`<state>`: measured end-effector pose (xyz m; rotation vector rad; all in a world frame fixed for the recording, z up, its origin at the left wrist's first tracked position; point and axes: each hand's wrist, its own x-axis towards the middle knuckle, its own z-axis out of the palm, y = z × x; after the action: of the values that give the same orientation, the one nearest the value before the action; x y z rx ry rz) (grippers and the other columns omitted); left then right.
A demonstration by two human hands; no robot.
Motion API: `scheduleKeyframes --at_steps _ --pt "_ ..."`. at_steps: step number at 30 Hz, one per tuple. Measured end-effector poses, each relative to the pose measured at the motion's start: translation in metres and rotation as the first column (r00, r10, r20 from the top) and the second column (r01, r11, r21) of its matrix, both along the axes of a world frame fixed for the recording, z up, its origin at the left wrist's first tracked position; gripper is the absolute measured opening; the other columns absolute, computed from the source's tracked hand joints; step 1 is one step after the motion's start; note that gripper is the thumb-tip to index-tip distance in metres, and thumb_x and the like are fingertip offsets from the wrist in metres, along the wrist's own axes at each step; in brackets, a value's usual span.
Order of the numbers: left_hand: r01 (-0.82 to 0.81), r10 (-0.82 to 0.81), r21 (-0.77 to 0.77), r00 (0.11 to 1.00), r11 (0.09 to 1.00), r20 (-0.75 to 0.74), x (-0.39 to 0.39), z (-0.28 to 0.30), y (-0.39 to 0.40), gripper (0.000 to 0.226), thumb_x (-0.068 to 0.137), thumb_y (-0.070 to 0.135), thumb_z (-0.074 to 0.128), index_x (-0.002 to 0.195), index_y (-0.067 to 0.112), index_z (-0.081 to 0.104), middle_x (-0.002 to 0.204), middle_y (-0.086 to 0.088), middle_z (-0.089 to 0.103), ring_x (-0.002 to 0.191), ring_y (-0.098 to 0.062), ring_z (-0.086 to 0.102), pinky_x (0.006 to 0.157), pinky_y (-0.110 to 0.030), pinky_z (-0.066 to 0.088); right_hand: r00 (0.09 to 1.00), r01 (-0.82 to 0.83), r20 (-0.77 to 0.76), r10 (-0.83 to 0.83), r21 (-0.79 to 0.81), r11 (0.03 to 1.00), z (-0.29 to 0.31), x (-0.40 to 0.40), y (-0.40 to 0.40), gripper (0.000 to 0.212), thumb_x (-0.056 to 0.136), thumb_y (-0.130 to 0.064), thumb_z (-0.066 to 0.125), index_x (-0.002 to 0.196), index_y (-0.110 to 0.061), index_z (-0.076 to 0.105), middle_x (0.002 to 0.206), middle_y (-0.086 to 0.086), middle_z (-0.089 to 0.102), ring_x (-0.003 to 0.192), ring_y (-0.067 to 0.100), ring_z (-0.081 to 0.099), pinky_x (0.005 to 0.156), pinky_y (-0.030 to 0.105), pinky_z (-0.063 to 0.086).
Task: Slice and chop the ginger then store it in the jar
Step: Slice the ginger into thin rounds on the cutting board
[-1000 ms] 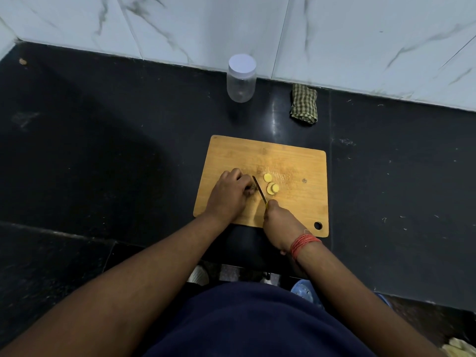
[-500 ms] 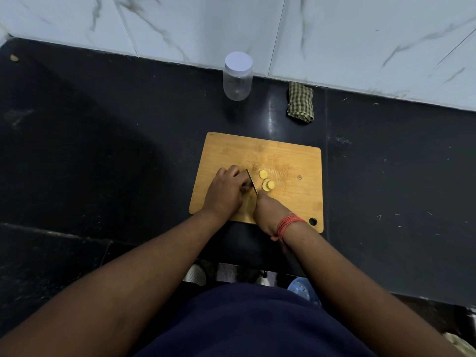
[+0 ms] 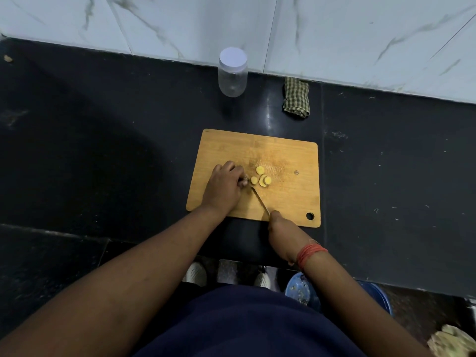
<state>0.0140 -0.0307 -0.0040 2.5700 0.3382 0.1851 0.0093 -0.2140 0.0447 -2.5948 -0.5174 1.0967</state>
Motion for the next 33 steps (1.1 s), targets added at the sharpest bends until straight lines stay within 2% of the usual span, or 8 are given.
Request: scheduleKeyframes --at_steps 2,5,9,12,15,24,28,33 --pt "0.014 -0.014 -0.007 1.0 1.0 0.0 0.0 0.002 0.001 0.007 0.094 0.022 0.064 0.098 0.016 0.064 0.098 0.01 0.047 0.095 -0.014 0.04 0.077 -0.027 0.035 0.999 0.044 0.021 -0.044 0.001 0.999 0.005 0.005 -0.004 0.03 0.098 -0.005 0.034 0.128 -0.004 0.039 0.092 0.013 0.058 0.081 0.03 0.059 0.062 0.028 0.039" --pt "0.011 -0.011 -0.012 1.0 1.0 -0.008 0.0 0.002 0.001 0.006 0.094 0.021 0.065 0.097 0.016 0.064 0.096 0.012 0.042 0.094 -0.014 0.039 0.077 -0.026 0.032 0.994 0.105 0.033 -0.108 0.066 0.992 0.01 0.01 -0.005 0.026 0.099 -0.006 0.031 0.124 -0.008 0.037 0.074 0.005 0.05 0.06 0.021 0.052 0.039 0.027 0.035" --pt "0.015 -0.015 -0.018 1.0 1.0 -0.026 -0.002 0.0 0.0 0.01 0.094 0.023 0.065 0.1 0.016 0.064 0.1 0.007 0.048 0.097 -0.016 0.043 0.079 -0.027 0.035 0.996 0.079 0.022 -0.081 0.072 0.994 0.015 0.01 0.011 0.01 0.098 -0.007 0.031 0.106 -0.012 0.034 0.077 0.008 0.049 0.058 0.026 0.056 0.029 0.025 0.037" --pt "0.019 -0.019 -0.026 0.999 0.999 -0.028 -0.004 -0.002 0.0 0.012 0.094 0.022 0.065 0.102 0.014 0.063 0.104 0.001 0.054 0.1 -0.019 0.045 0.083 -0.031 0.042 0.996 0.087 0.012 -0.088 0.075 0.993 0.017 0.011 0.026 0.011 0.096 -0.005 0.031 0.104 -0.011 0.036 0.079 0.01 0.05 0.06 0.03 0.058 0.031 0.03 0.043" --pt "0.03 -0.031 -0.055 0.999 0.998 -0.016 -0.006 -0.002 0.001 0.01 0.093 0.019 0.066 0.101 0.014 0.064 0.102 0.003 0.053 0.1 -0.018 0.046 0.084 -0.034 0.045 0.996 0.093 0.005 -0.094 0.075 0.993 0.018 0.013 0.033 0.012 0.095 -0.004 0.031 0.104 -0.011 0.036 0.078 0.009 0.049 0.058 0.029 0.057 0.034 0.033 0.048" --pt "0.02 -0.02 -0.099 1.0 0.995 0.005 -0.004 -0.002 0.003 0.011 0.089 0.018 0.071 0.098 0.014 0.068 0.098 0.003 0.057 0.099 -0.02 0.049 0.083 -0.034 0.045 0.998 0.057 0.007 -0.057 0.038 0.998 0.017 0.014 0.039 0.016 0.093 -0.001 0.03 0.105 -0.01 0.037 0.08 0.011 0.052 0.06 0.026 0.054 0.035 0.031 0.043" --pt "0.023 -0.023 -0.092 1.0 0.996 0.007 -0.003 -0.002 0.004 0.01 0.088 0.018 0.071 0.097 0.014 0.067 0.097 0.002 0.058 0.097 -0.019 0.049 0.082 -0.034 0.045 0.997 0.065 0.031 -0.066 0.043 0.997 0.014 0.016 0.041 0.019 0.093 -0.001 0.031 0.108 -0.009 0.037 0.088 0.015 0.056 0.061 0.023 0.051 0.041 0.032 0.041" --pt "0.023 -0.022 -0.096 1.0 0.995 0.013 -0.004 -0.001 0.004 0.011 0.087 0.016 0.072 0.097 0.014 0.068 0.097 0.001 0.058 0.098 -0.019 0.049 0.081 -0.033 0.045 0.998 0.058 0.024 -0.059 0.04 0.997 0.012 0.017 0.042 0.027 0.093 0.0 0.031 0.118 -0.005 0.038 0.085 0.014 0.054 0.058 0.022 0.049 0.042 0.032 0.041"
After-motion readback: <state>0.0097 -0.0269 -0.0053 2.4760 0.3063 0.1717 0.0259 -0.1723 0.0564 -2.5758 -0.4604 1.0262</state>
